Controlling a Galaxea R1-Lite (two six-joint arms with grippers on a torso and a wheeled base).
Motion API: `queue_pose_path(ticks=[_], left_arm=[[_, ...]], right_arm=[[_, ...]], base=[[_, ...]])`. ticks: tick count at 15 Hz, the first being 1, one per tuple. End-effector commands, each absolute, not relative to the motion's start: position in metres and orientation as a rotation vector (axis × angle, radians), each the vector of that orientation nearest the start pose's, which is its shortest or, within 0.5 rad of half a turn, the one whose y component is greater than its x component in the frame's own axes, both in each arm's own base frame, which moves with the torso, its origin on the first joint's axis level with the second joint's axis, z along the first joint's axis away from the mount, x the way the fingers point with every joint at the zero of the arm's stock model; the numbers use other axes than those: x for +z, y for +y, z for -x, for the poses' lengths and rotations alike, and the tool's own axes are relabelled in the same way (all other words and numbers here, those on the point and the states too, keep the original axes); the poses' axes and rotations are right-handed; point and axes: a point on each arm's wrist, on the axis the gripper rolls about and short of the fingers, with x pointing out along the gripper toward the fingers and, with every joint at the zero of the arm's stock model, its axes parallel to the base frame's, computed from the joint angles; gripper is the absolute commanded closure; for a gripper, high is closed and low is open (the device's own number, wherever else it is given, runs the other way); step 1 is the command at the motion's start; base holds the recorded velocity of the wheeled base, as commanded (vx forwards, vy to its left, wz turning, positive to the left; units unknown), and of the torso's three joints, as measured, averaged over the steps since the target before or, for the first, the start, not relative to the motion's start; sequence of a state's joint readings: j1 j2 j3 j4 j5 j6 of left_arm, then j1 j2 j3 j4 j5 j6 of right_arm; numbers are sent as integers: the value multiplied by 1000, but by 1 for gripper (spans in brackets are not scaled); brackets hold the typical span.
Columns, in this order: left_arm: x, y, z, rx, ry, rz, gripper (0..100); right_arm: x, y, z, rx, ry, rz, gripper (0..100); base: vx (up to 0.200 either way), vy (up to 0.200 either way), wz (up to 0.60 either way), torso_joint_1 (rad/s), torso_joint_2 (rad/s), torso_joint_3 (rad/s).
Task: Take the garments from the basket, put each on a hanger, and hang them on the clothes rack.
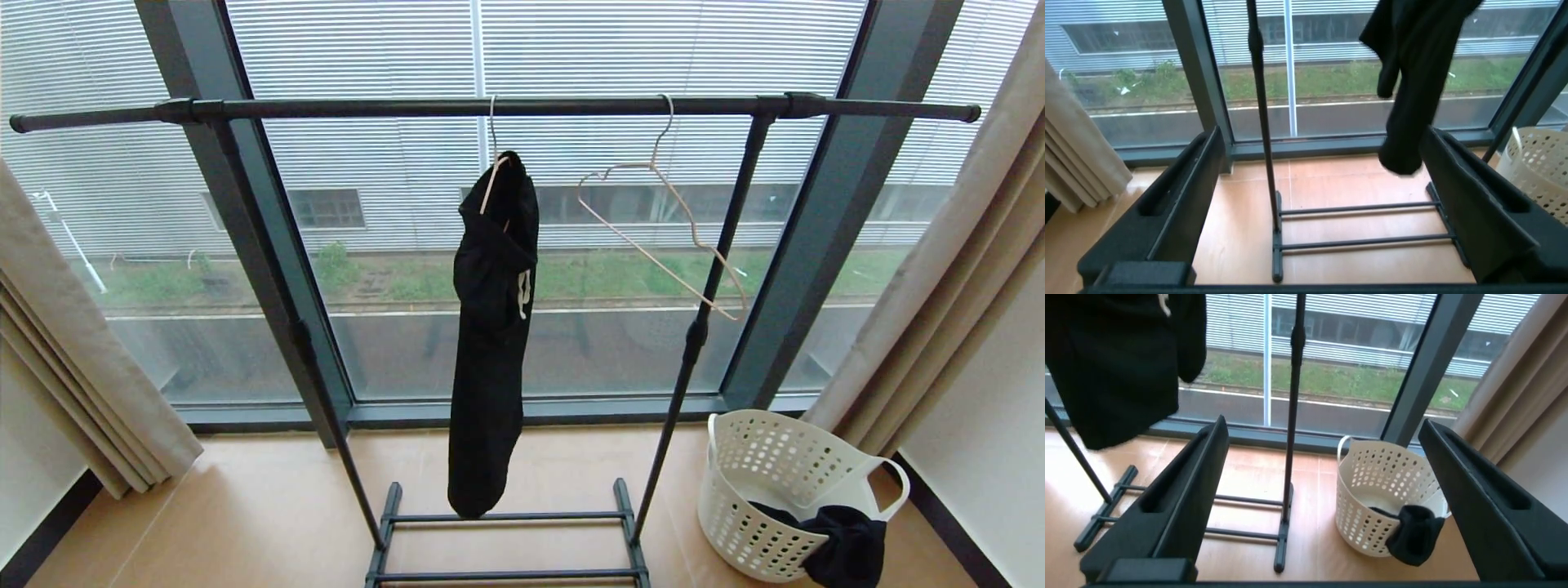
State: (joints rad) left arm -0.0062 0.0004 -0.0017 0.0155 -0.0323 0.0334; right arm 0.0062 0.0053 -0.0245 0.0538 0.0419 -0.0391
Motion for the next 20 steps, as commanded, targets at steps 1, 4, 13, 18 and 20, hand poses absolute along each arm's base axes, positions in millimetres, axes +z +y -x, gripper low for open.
queue_pose_path(ticks=[1,4,13,18,20], left_arm=[[74,-1,23,-39,13,-35,0],[74,-1,23,-37,13,-32,0],[74,-1,23,-39,13,-34,0],[74,-1,23,-39,13,-34,0],[74,-1,23,-39,13,-32,0]], right_arm=[[77,1,24,50,37,39,0],[77,1,24,50,36,39,0],[77,1,24,48,36,39,0],[77,1,24,50,36,39,0],[77,1,24,48,37,38,0]], base=[[0,0,0,-217,535,310],[0,0,0,-216,531,315],[0,0,0,-179,497,317],[0,0,0,-126,461,332],[0,0,0,-90,454,352]])
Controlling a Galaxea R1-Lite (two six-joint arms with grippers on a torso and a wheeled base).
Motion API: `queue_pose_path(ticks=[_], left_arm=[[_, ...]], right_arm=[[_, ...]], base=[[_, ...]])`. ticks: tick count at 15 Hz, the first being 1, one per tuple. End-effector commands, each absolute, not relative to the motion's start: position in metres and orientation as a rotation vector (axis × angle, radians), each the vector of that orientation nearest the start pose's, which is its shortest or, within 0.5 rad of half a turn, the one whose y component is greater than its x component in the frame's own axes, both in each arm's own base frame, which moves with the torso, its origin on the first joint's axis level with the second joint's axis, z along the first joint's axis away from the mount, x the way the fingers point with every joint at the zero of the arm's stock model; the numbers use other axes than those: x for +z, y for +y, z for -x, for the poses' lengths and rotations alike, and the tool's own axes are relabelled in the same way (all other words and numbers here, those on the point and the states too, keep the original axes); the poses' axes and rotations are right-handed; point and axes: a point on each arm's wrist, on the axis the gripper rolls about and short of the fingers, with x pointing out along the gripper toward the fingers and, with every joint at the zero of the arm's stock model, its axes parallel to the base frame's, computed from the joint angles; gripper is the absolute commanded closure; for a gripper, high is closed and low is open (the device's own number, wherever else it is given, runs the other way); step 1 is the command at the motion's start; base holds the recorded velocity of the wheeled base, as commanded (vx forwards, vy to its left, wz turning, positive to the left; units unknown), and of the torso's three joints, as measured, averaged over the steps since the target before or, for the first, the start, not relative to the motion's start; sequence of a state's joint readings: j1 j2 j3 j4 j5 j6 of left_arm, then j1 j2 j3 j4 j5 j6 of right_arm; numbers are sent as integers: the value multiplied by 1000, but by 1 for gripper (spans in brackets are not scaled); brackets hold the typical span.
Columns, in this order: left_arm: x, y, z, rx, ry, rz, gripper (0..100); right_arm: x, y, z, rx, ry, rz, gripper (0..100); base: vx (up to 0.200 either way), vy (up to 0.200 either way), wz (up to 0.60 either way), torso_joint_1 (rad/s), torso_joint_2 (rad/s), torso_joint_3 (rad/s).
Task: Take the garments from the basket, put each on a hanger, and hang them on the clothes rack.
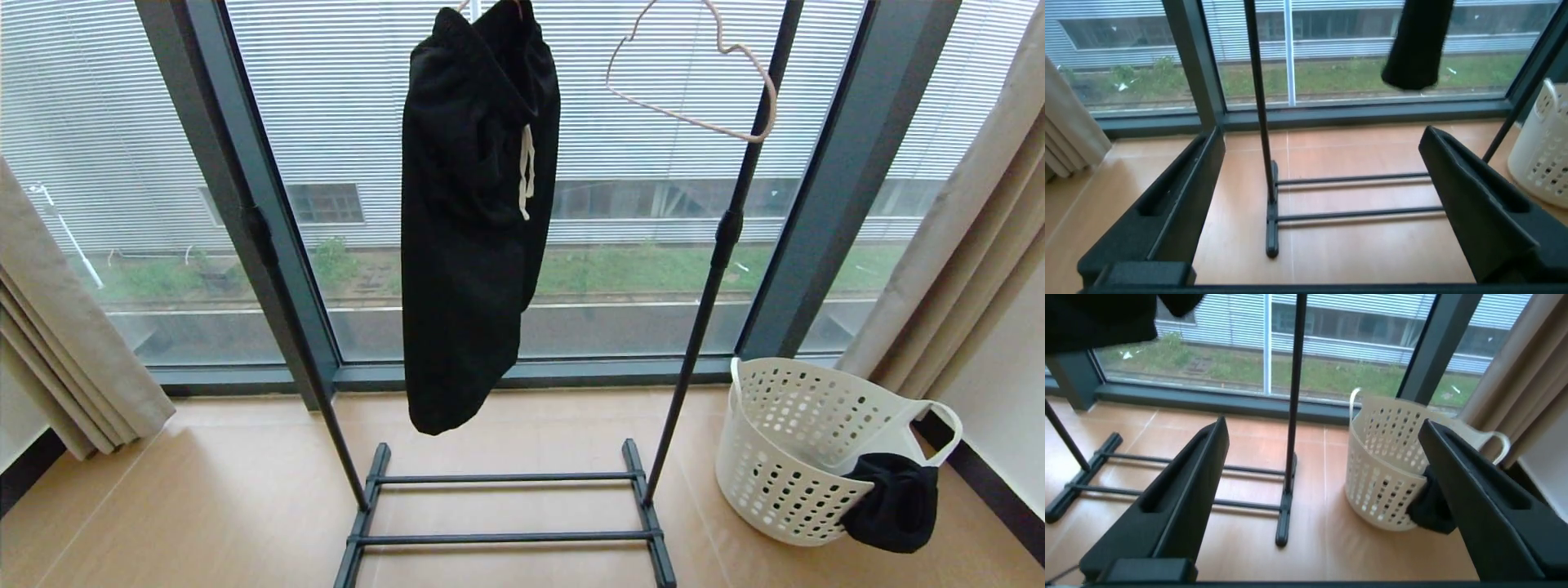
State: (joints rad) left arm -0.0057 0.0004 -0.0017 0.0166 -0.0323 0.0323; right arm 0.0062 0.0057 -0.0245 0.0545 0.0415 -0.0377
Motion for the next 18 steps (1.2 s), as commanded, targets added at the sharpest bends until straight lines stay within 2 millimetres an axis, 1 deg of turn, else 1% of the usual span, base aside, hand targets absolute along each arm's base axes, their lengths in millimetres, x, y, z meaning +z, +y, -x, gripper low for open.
queue_pose_path(ticks=[1,5,13,15,18], left_arm=[[74,-1,23,-39,13,-32,0],[74,-1,23,-39,13,-34,0],[74,-1,23,-39,13,-37,0],[74,-1,23,-39,13,-37,0],[74,-1,23,-39,13,-37,0]], right_arm=[[77,1,24,48,36,39,0],[77,1,24,50,36,39,0],[77,1,24,48,36,38,0],[77,1,24,48,36,39,0],[77,1,24,48,34,39,0]], base=[[0,0,0,-71,442,364],[0,0,0,-18,151,134],[0,0,-600,2,10,7],[0,0,0,0,0,0],[0,-200,0,4,4,7]])
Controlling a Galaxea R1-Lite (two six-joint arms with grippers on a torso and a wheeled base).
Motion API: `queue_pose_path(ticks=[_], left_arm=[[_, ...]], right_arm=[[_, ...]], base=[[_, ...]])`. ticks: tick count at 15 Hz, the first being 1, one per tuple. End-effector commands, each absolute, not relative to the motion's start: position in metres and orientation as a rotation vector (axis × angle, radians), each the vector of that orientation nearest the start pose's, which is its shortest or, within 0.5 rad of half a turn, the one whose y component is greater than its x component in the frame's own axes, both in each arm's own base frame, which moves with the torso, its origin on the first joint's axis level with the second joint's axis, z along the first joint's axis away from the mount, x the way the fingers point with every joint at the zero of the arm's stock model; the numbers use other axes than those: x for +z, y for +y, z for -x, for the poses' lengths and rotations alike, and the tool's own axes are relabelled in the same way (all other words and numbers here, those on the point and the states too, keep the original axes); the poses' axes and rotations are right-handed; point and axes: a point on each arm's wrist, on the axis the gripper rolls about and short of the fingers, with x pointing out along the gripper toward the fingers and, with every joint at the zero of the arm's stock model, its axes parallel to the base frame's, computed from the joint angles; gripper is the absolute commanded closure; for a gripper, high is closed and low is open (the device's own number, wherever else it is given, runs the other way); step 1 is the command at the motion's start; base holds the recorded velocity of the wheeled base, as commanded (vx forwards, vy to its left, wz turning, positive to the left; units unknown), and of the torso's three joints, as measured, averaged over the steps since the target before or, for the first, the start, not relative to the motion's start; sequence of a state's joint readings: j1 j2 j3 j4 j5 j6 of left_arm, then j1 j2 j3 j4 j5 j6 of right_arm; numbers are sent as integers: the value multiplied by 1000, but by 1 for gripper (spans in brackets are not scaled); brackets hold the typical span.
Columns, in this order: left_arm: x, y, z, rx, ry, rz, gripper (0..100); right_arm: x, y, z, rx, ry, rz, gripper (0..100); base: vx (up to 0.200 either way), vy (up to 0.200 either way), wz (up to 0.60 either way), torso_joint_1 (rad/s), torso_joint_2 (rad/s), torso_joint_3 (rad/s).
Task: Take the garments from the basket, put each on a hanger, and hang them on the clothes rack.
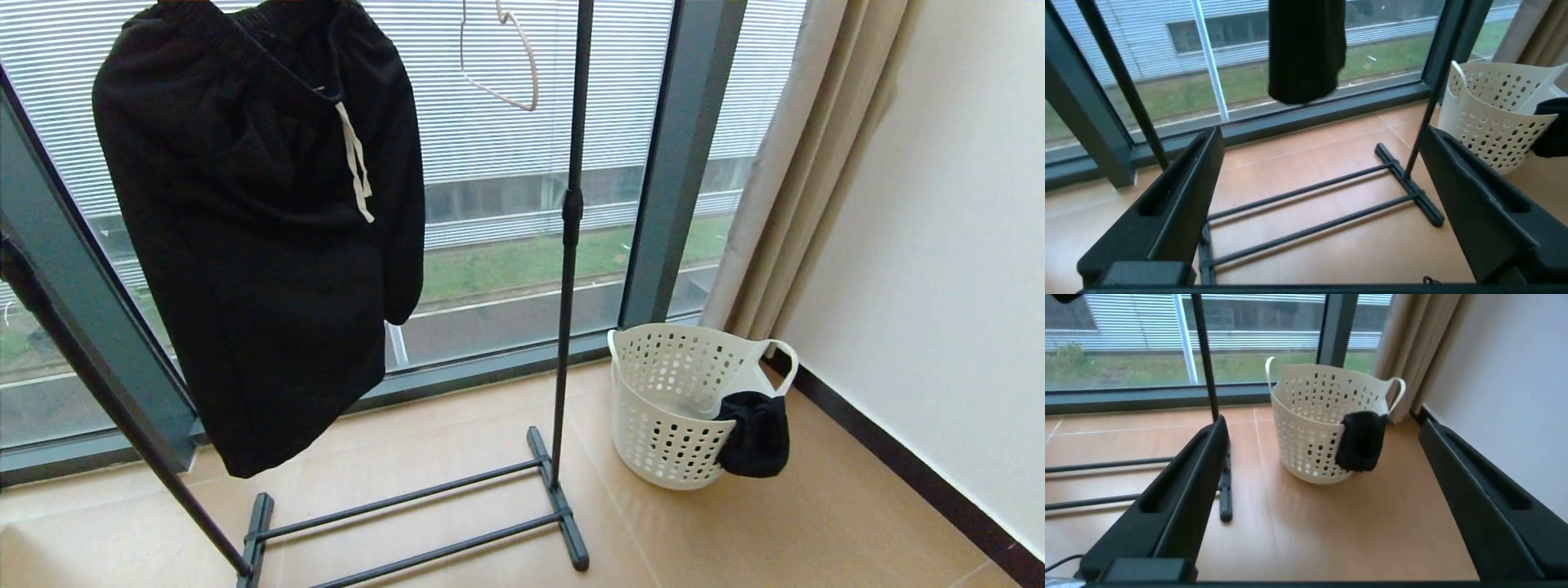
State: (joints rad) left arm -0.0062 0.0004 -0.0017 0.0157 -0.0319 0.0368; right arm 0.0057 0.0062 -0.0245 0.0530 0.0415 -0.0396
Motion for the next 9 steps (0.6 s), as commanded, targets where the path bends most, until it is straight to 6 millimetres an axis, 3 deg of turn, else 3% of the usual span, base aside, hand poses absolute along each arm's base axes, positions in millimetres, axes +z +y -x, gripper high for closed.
queue_pose_path(ticks=[1,9], left_arm=[[74,-1,23,-39,13,-37,0],[74,-1,23,-37,13,-37,0]], right_arm=[[77,1,24,48,36,39,0],[77,1,24,48,36,39,0]], base=[[0,-200,0,-2,7,7],[0,-200,0,1,2,3]])
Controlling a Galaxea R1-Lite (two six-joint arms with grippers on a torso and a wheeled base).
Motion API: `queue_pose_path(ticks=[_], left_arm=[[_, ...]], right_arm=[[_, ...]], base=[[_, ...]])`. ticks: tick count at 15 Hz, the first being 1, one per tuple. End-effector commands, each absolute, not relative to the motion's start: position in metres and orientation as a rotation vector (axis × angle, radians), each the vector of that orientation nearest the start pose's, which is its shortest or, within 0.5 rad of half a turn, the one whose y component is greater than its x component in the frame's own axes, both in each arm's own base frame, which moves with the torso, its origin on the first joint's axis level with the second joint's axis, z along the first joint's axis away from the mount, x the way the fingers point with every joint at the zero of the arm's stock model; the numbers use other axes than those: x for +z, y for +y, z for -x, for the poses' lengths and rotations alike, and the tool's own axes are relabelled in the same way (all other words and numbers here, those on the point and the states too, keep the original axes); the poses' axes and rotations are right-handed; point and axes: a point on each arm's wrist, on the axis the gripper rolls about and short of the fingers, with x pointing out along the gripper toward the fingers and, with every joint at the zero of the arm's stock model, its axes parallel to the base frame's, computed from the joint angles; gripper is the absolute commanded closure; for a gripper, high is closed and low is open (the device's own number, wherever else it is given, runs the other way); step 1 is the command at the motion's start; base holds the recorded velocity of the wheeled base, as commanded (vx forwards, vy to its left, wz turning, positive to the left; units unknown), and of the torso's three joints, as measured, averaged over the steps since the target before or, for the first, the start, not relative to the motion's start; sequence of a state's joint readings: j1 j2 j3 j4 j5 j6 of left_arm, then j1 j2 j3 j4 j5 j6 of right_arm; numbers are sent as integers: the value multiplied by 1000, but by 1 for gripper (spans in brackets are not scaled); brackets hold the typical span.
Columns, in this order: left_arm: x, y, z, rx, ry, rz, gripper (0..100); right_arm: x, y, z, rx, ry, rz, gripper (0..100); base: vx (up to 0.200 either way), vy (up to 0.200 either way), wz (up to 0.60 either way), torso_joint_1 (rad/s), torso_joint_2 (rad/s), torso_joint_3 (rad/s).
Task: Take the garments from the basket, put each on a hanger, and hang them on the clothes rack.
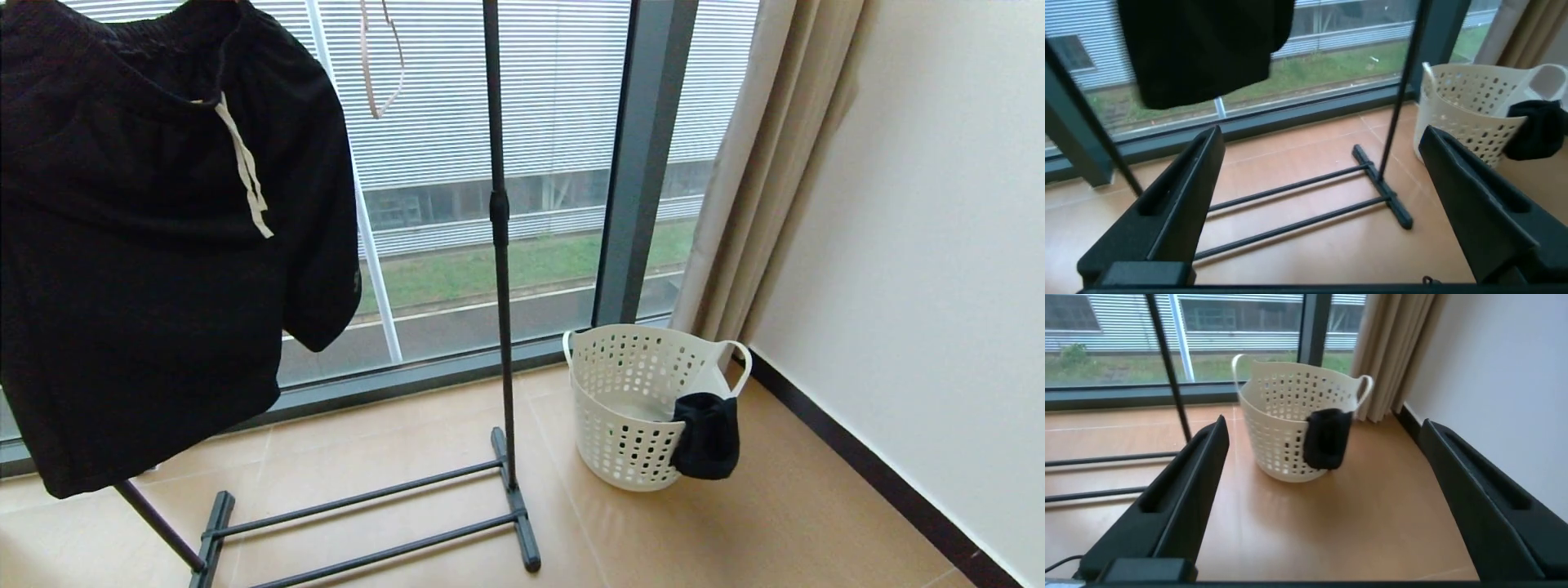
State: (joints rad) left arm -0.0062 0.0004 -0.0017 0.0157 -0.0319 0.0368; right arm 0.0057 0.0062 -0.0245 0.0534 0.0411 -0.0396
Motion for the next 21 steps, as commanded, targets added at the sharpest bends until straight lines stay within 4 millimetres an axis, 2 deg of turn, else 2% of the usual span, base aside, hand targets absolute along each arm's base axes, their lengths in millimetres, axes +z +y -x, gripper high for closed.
queue_pose_path(ticks=[1,7,13,21], left_arm=[[74,-1,23,-37,13,-37,0],[74,-1,23,-39,13,-37,0],[74,-1,23,-39,13,-37,0],[74,-1,23,-34,13,-47,0]], right_arm=[[77,1,24,48,36,39,0],[77,1,24,50,36,39,0],[77,1,24,48,36,39,0],[77,1,24,48,36,39,0]], base=[[0,-200,0,2,2,2],[0,-200,0,4,3,2],[200,0,0,4,1,4],[0,0,0,0,0,0]])
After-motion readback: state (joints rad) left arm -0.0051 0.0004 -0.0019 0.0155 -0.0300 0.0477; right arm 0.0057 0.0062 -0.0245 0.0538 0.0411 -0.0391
